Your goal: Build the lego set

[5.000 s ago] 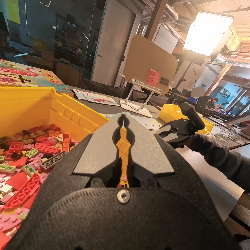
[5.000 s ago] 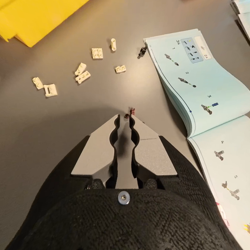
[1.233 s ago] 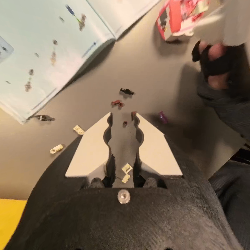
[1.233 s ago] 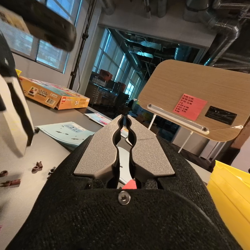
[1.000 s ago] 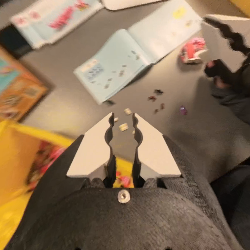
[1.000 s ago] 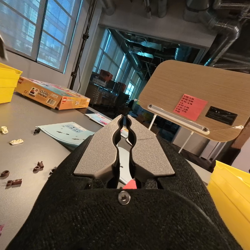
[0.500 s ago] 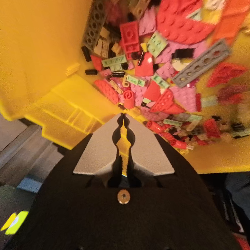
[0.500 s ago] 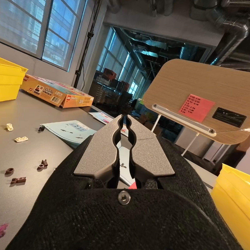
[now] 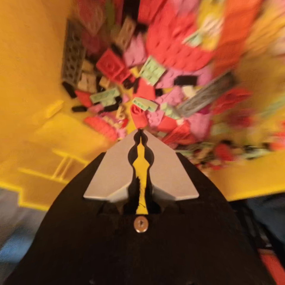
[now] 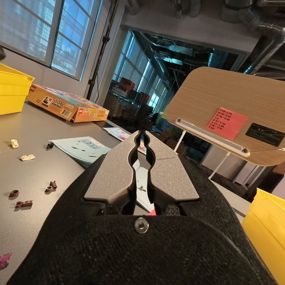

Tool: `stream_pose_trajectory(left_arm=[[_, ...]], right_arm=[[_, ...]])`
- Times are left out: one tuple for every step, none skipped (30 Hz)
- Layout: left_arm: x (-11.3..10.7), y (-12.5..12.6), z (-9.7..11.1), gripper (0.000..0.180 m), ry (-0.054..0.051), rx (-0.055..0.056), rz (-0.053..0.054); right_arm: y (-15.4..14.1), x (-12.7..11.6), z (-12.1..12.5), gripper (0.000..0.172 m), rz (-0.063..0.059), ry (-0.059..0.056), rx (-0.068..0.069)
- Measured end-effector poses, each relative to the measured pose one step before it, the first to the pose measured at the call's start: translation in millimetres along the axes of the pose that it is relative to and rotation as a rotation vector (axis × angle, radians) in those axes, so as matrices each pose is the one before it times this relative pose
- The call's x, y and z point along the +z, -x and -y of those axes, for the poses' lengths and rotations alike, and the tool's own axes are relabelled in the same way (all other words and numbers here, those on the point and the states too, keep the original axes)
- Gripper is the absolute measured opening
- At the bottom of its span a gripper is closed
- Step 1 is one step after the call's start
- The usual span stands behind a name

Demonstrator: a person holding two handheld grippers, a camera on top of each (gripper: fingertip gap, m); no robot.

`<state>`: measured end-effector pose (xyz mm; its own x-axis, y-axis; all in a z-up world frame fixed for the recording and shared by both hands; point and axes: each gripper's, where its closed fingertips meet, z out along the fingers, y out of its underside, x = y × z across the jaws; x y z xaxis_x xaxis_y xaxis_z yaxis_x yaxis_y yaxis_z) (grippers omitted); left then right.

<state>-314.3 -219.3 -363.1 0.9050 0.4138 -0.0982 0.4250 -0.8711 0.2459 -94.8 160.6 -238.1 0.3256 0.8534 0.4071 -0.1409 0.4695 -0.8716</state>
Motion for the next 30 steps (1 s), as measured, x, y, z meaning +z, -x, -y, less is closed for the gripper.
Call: stream_pose_trajectory(left_arm=[[-6.76, -9.06, 9.31, 0.0, -0.0798, -0.0397, -0.0995], [-4.57, 3.47, 2.57, 0.0, -0.0293, -0.0372, -0.0055], [-3.23, 13.72, -2.9, 0.0, 0.0103, -0.004, 0.0773], [-1.49, 13.85, -6.06, 0.0, 0.0333, 0.0174, 0.091], [0.87, 7.85, -7.17, 0.0, 0.0459, 0.0133, 0.0586], [2.48, 0.73, -6.55, 0.0, 0.0483, 0.018, 0.019], [3.42, 0.19, -5.93, 0.0, 0.0495, 0.032, 0.0222], [3.43, 1.85, -5.68, 0.0, 0.0536, 0.0487, 0.0401], [2.68, -0.42, -2.72, 0.0, 0.037, 0.0452, 0.0299], [2.2, 0.12, -2.9, 0.0, 0.0418, 0.039, 0.0303], [1.9, -1.98, 0.12, 0.0, 0.0216, 0.039, 0.0129], [1.76, -1.5, 0.61, 0.0, 0.0184, 0.0198, 0.0075], [2.31, -3.32, 0.83, 0.0, 0.0164, 0.0128, -0.0104], [2.53, -3.23, 1.05, 0.0, 0.0096, 0.0088, -0.0131], [0.36, 0.95, -0.1, 0.0, 0.0109, -0.0004, 0.01], [-0.2, -0.53, 0.62, 0.0, -0.0013, -0.0006, -0.0043], [-0.99, -0.72, 1.45, 0.0, -0.0123, -0.0057, -0.011], [-1.96, -1.53, 3.21, 0.0, -0.0316, -0.0023, -0.0204], [-2.5, -4.0, 2.68, 0.0, -0.0382, -0.0056, -0.0417], [-3.57, -3.63, 4.53, 0.0, -0.0559, -0.0115, -0.0449], [-5.0, -5.43, 6.92, 0.0, -0.0746, -0.016, -0.0627], [-5.4, -7.41, 7.47, 0.0, -0.0745, -0.0282, -0.079], [-4.44, 1.67, 2.67, 0.0, -0.0367, -0.0317, -0.0168], [-3.08, 11.31, -3.41, 0.0, 0.0078, -0.0063, 0.0559], [-1.1, 11.5, -5.87, 0.0, 0.0275, 0.0224, 0.0695], [0.64, 7.01, -5.71, 0.0, 0.0327, 0.027, 0.0486], [1.34, -0.25, -2.81, 0.004, 0.0238, 0.0205, 0.0073], [1.33, -4.28, -0.2, 0.011, 0.0122, 0.0166, -0.0148], [1.48, -1.02, -2.06, 0.015, 0.0288, 0.017, 0.0068], [1.32, 1.02, -1.53, 0.017, 0.0264, 0.0197, 0.0193]], right_arm=[[0.19, 0.07, -0.05, 0.001, 0.001, 0.0003, 0.0003], [0.23, 0.04, -0.03, 0.001, 0.0009, 0.0004, -0.0003], [0.34, 0.05, -0.01, 0.001, 0.0015, 0.0003, 0.0002], [0.5, 0.12, -0.07, 0.001, 0.002, 0.0006, 0.0009], [0.54, 0.11, -0.09, 0.001, 0.0026, 0.0008, 0.0005], [0.71, 0.14, -0.18, 0.001, 0.0029, 0.001, -0.0001], [0.62, 0.24, -0.14, 0.001, 0.0028, 0.0013, -0.001], [0.34, -0.02, -0.01, 0.001, 0.001, 0.0003, -0.0018], [0.19, -0.1, 0.18, 0.001, 0.0006, -0.0005, -0.0005], [-0.03, -0.15, 0.1, 0.001, 0.0002, -0.0005, 0.0], [-0.11, -0.08, 0.08, 0.001, -0.0004, 0.0001, 0.0002], [0.05, -0.13, 0.18, 0.001, 0.0004, -0.0005, 0.0014], [0.23, -0.15, 0.2, 0.001, 0.0009, -0.0009, 0.0012], [0.17, -0.12, 0.15, 0.001, 0.0009, -0.0003, -0.0014], [0.35, -0.01, 0.02, 0.001, 0.001, 0.0001, -0.0018], [0.37, 0.02, -0.02, 0.001, 0.0013, 0.0001, -0.0008], [0.13, 0.0, 0.09, 0.001, 0.0007, -0.0003, -0.0008], [0.08, 0.02, 0.03, 0.001, 0.0003, -0.0002, 0.0006], [0.04, 0.14, -0.07, 0.001, 0.0005, 0.0003, 0.0021], [0.15, 0.1, -0.09, 0.001, 0.0007, 0.0002, 0.0015], [-0.02, 0.12, -0.02, 0.001, 0.0003, 0.0004, 0.0006], [0.03, 0.13, -0.12, 0.001, 0.0003, 0.0001, 0.0017], [0.43, 0.13, 0.09, 0.001, 0.0019, -0.0001, 0.0026], [0.57, 0.19, -0.16, 0.001, 0.0023, 0.0006, 0.0005], [0.65, 0.22, -0.23, 0.001, 0.0026, 0.0013, -0.0007], [0.49, 0.23, -0.3, 0.001, 0.0022, 0.0015, -0.0009], [0.33, 0.11, -0.02, 0.001, 0.0012, 0.0006, -0.001], [0.21, -0.03, -0.01, 0.001, 0.0007, -0.0002, -0.0003], [0.15, 0.06, -0.08, 0.001, 0.0007, 0.0005, 0.0003], [0.01, 0.04, -0.34, 0.001, 0.0004, 0.001, 0.0007]])
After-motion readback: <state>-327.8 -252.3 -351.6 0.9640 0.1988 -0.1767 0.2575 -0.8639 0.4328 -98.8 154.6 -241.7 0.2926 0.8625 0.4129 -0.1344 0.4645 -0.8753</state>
